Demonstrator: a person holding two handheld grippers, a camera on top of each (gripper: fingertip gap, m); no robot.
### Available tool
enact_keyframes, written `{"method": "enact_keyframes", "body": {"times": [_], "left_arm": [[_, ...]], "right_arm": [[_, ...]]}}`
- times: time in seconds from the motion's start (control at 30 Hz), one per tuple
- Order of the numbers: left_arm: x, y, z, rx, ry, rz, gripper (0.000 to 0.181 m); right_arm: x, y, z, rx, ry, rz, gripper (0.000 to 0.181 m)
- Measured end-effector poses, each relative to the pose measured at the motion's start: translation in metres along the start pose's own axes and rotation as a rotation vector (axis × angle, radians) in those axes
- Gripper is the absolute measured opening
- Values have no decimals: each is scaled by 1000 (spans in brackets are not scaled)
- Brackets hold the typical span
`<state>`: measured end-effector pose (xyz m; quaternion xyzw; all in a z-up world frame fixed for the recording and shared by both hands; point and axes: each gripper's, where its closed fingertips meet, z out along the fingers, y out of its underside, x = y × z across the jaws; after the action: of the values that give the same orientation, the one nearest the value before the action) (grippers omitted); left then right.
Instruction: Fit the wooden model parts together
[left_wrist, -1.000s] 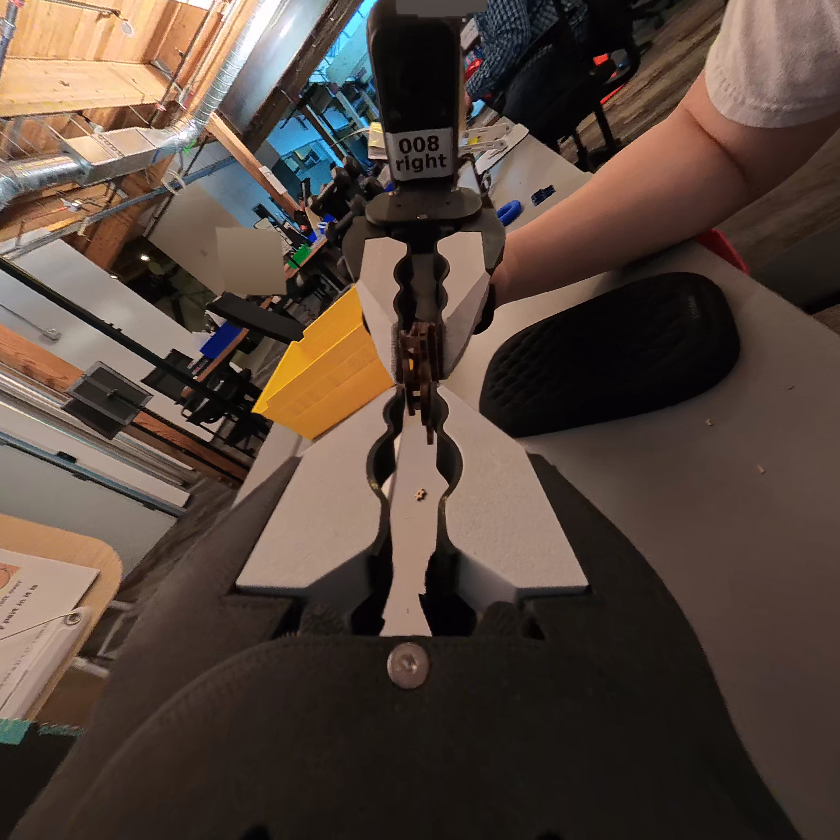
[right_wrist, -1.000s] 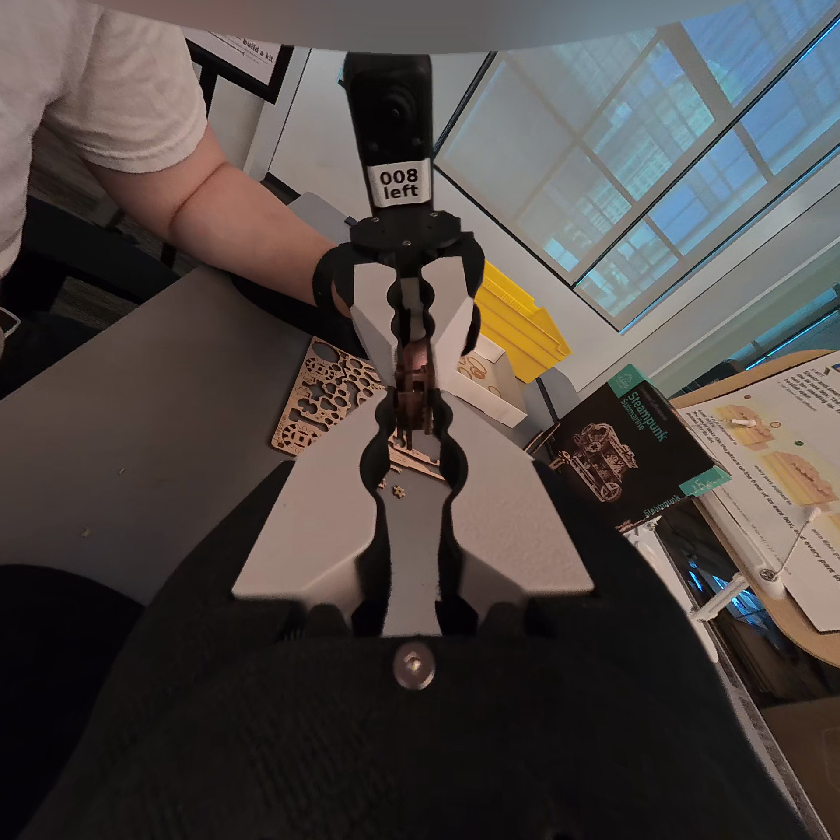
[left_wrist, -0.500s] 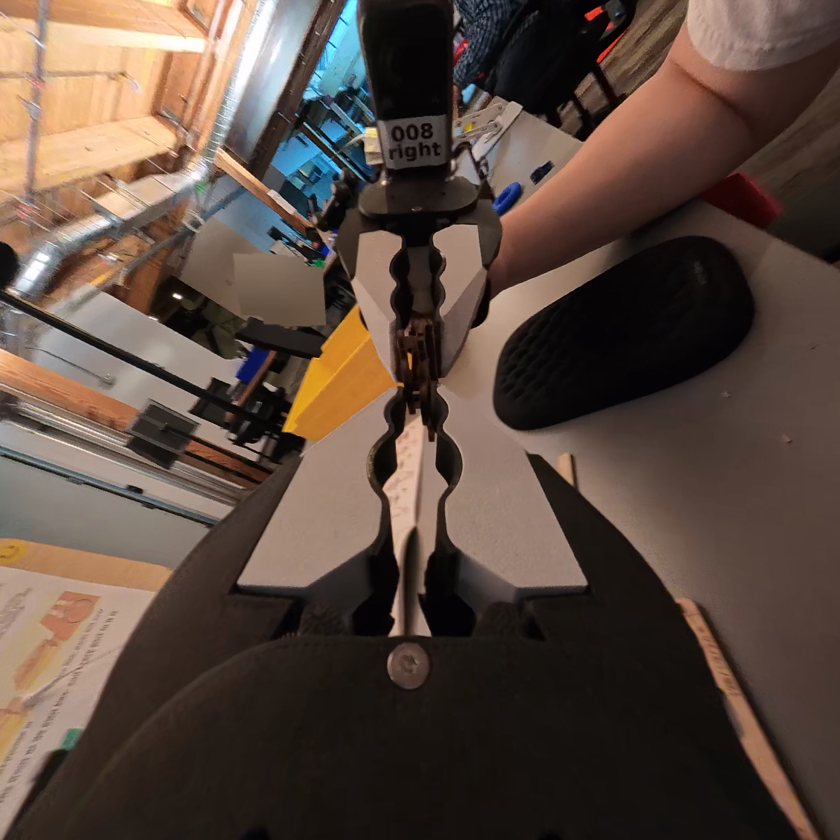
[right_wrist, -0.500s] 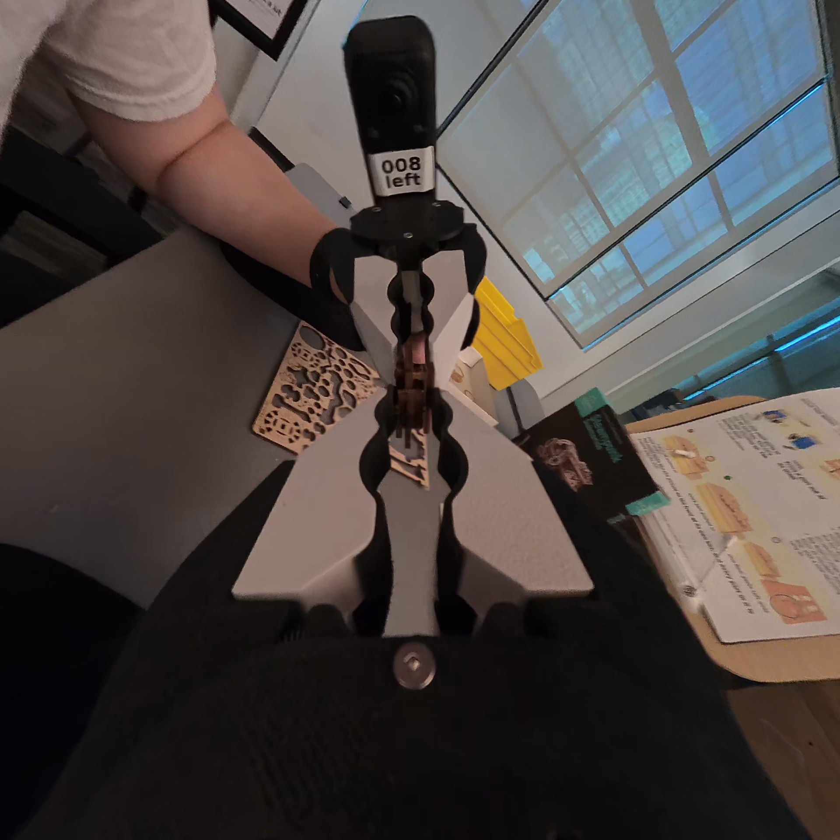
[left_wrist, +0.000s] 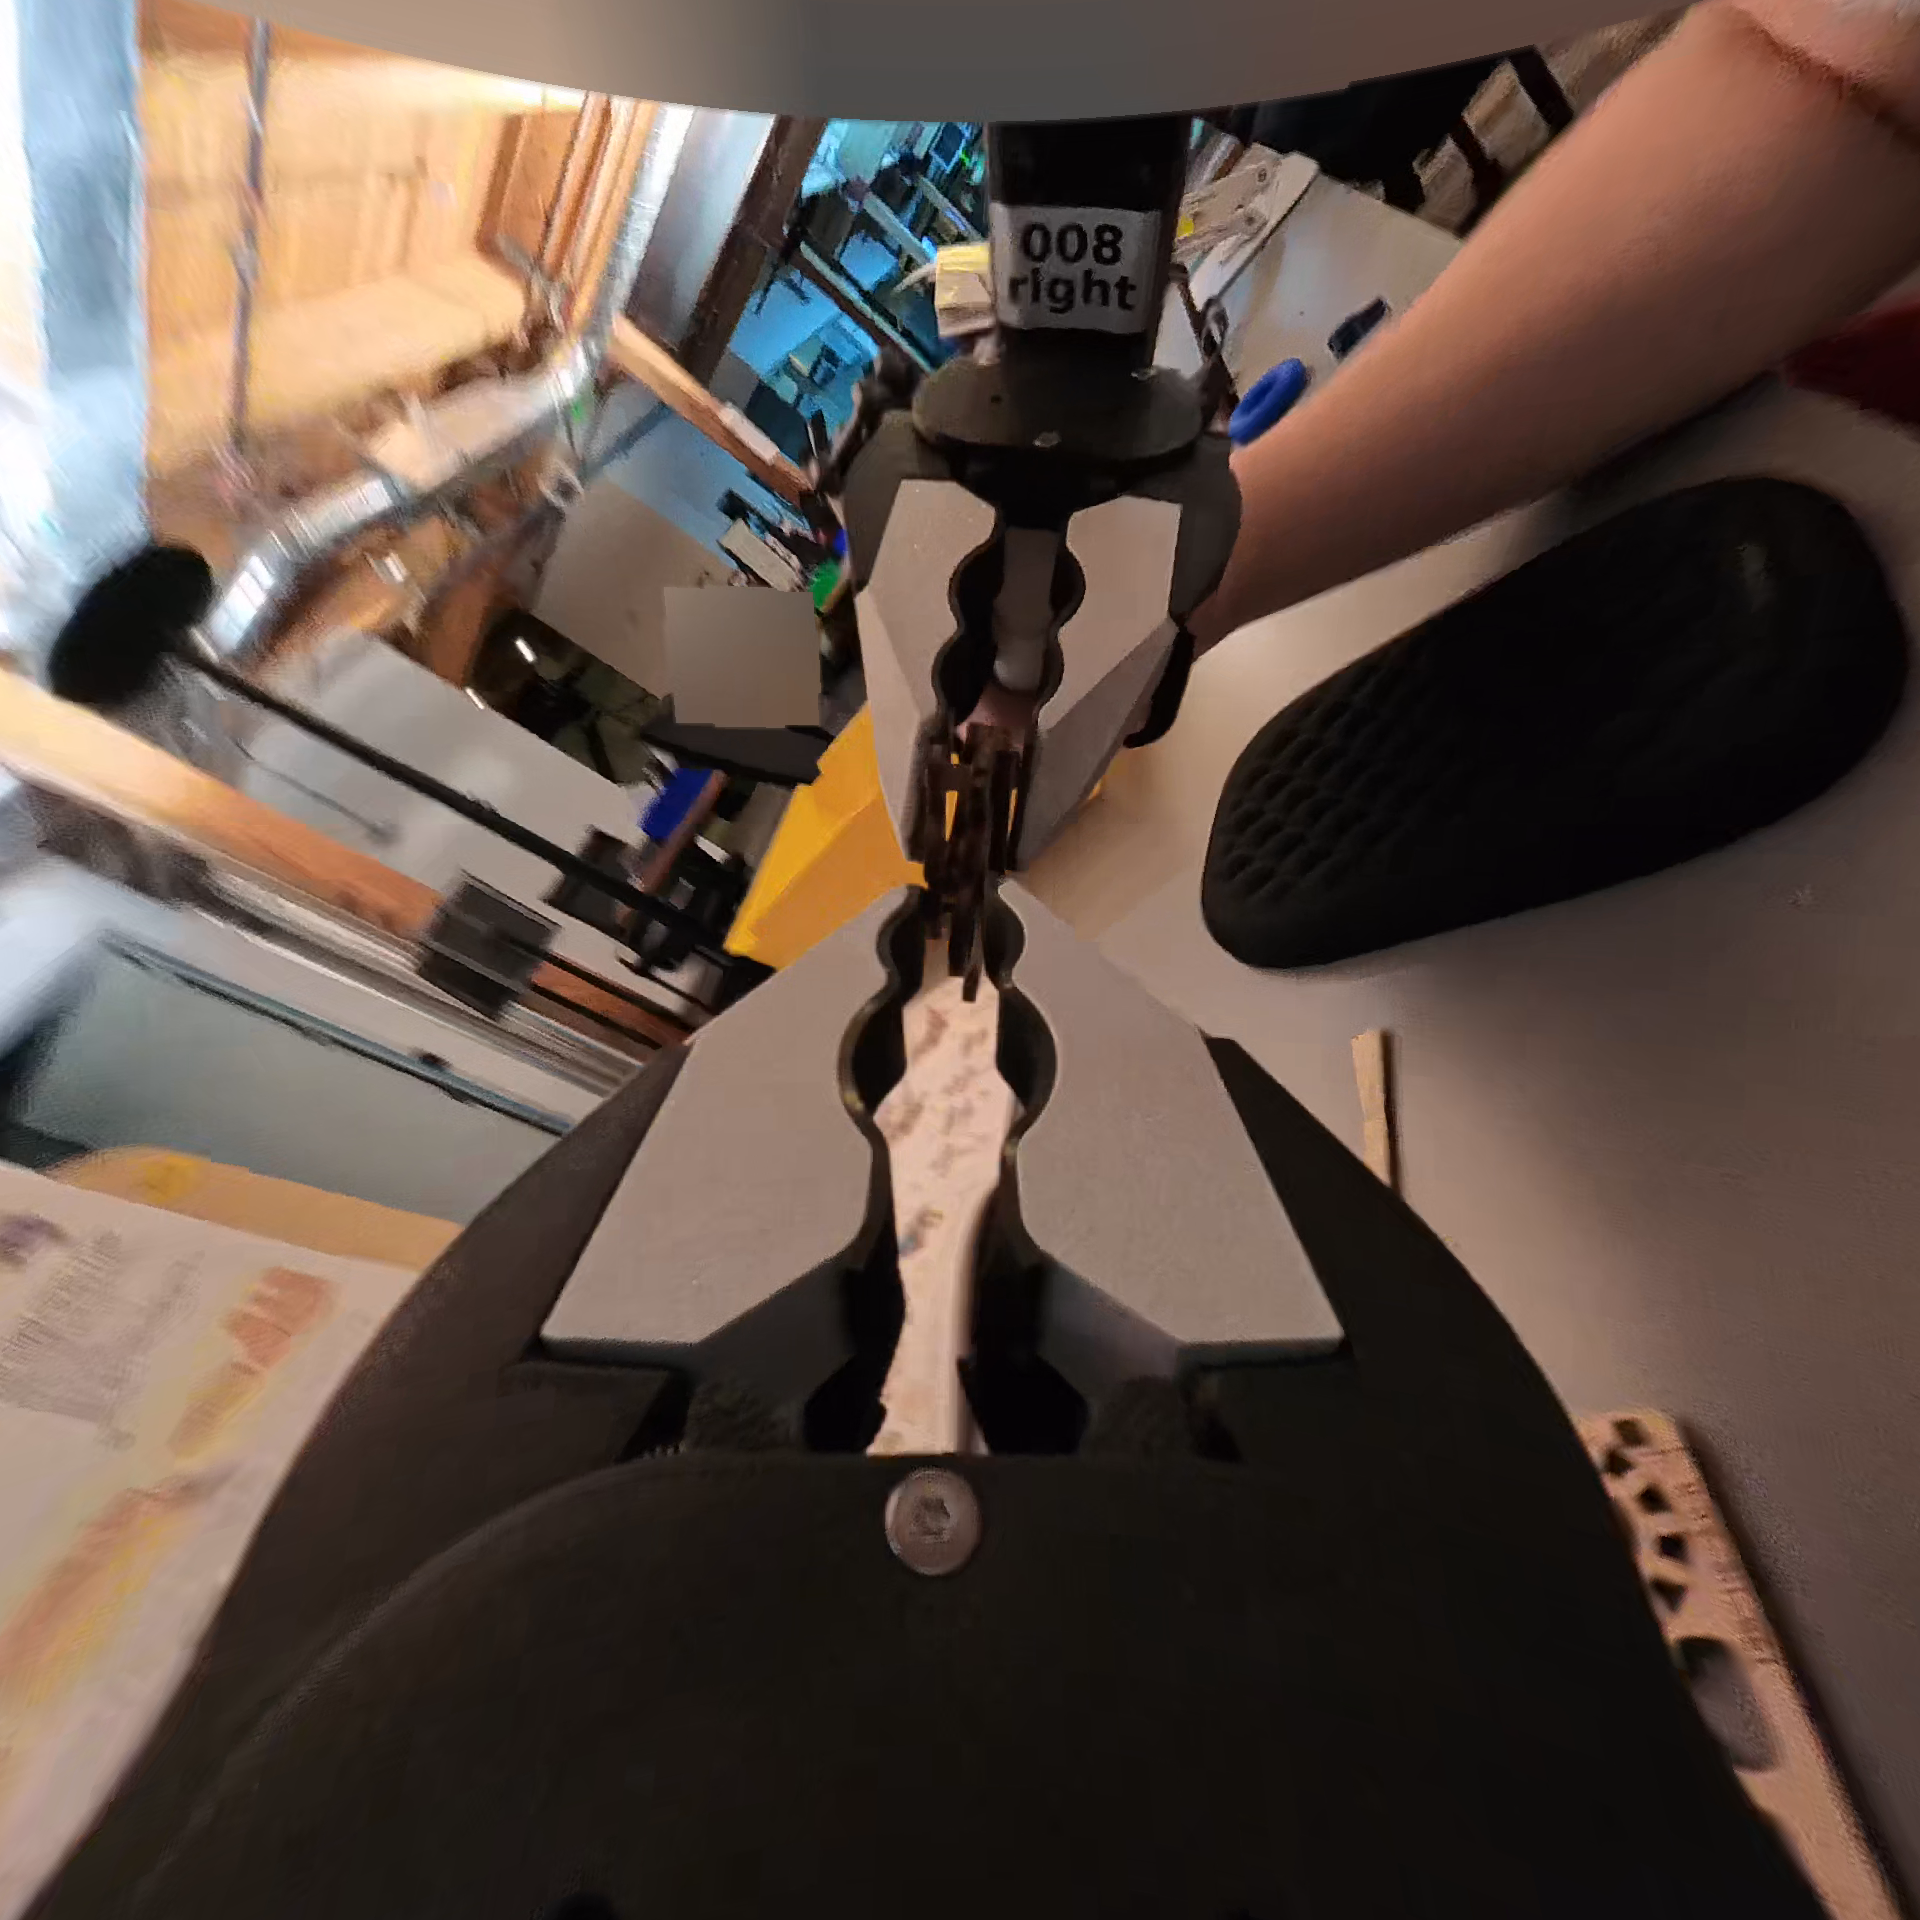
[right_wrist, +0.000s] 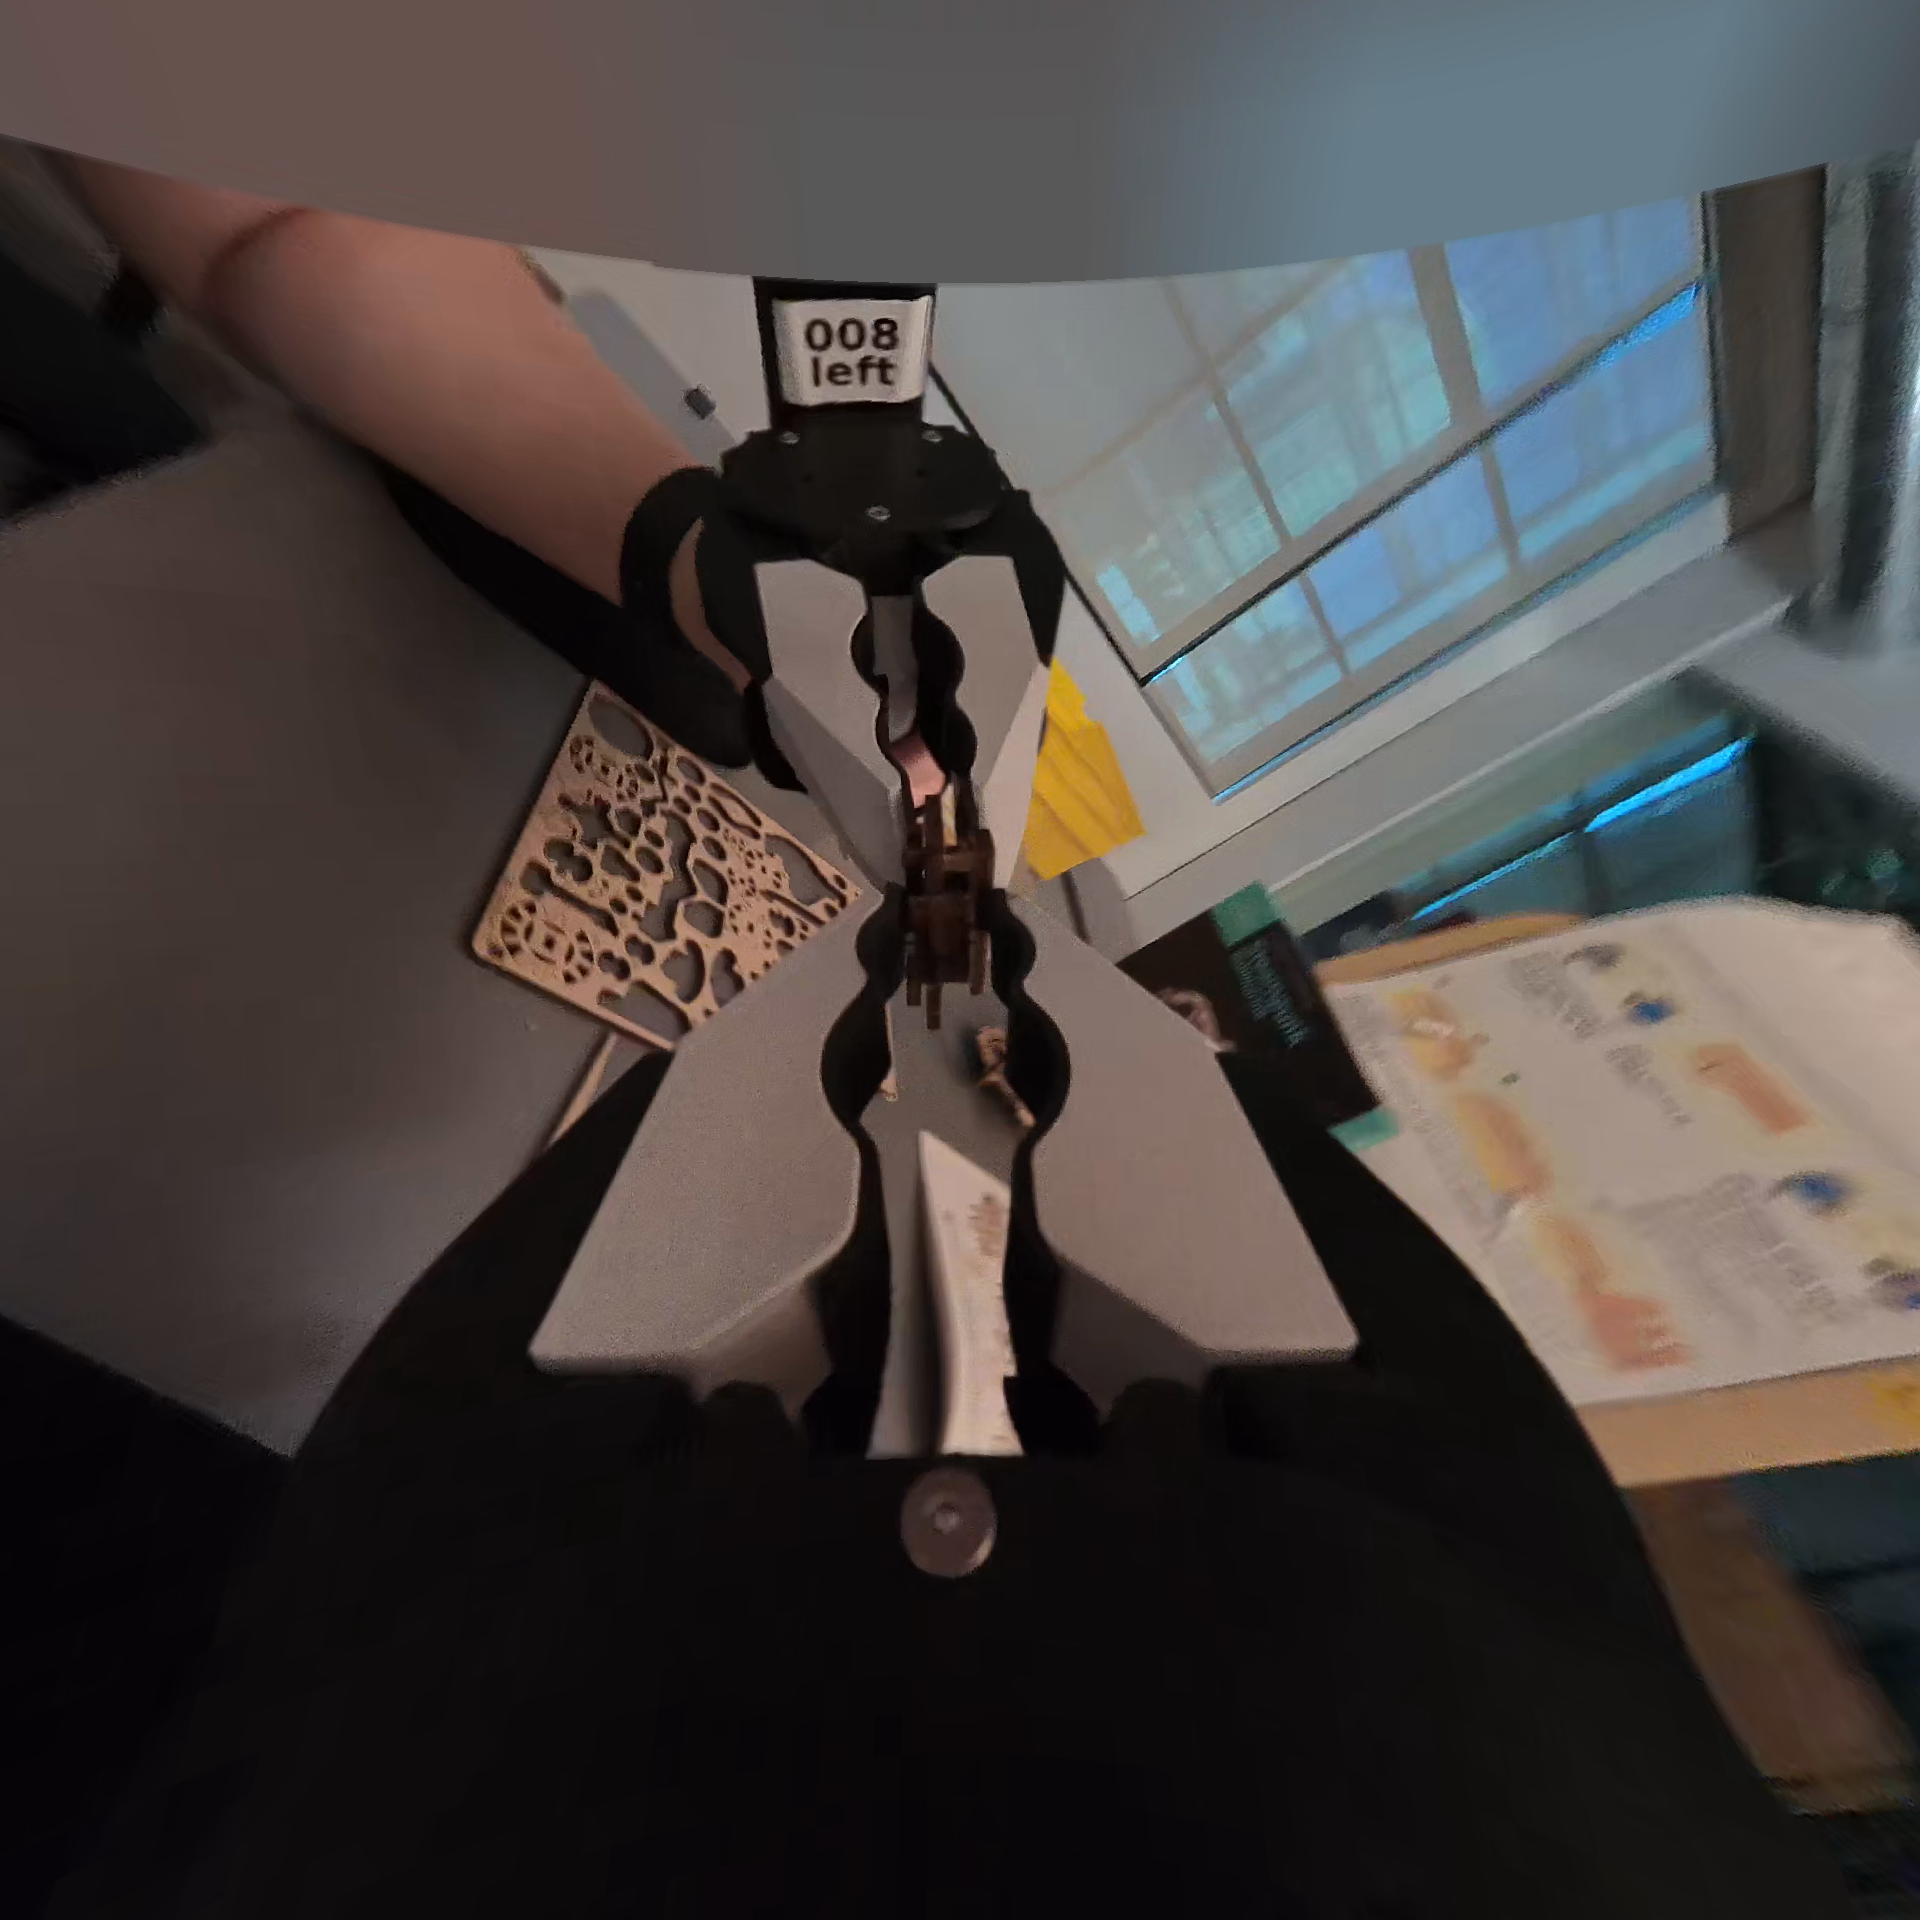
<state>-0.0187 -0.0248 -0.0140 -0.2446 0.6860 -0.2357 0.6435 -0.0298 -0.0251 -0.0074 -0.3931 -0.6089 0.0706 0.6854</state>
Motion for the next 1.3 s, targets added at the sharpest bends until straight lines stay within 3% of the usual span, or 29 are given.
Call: {"method": "enact_keyframes", "body": {"times": [0.2, 0.33, 0.47, 0.53, 0.57, 0.7, 0.83, 0.93, 1.03, 1.3], "left_arm": [[-20, -3, 3, 98, 89, -598, 8], [-25, -6, 3, 179, 105, -727, 8], [-24, 0, 5, 181, 111, -754, 9], [-24, 5, 4, 153, 106, -745, 44], [-27, 5, 3, 146, 96, -738, 49], [-31, 6, 0, 129, 46, -665, 40], [-12, 14, 6, 12, 65, -448, 41], [2, 22, 9, -61, 87, -325, 18], [6, 26, 10, -86, 84, -256, 15], [-7, -5, -1, 127, 96, -377, 15]], "right_arm": [[18, 10, -1, 112, -46, 504, 16], [23, 6, 0, 201, -79, 689, 13], [23, 12, 0, 148, -90, 727, 13], [23, 27, 0, 46, -79, 728, 13], [21, 31, 0, 7, -82, 704, 13], [11, 44, 1, -160, -79, 518, 13], [-1, 46, 4, -242, -105, 372, 14], [-9, 50, 6, -295, -124, 304, 13], [-10, 54, 6, -327, -120, 268, 14], [0, 23, 4, -158, -35, 123, 16]]}}
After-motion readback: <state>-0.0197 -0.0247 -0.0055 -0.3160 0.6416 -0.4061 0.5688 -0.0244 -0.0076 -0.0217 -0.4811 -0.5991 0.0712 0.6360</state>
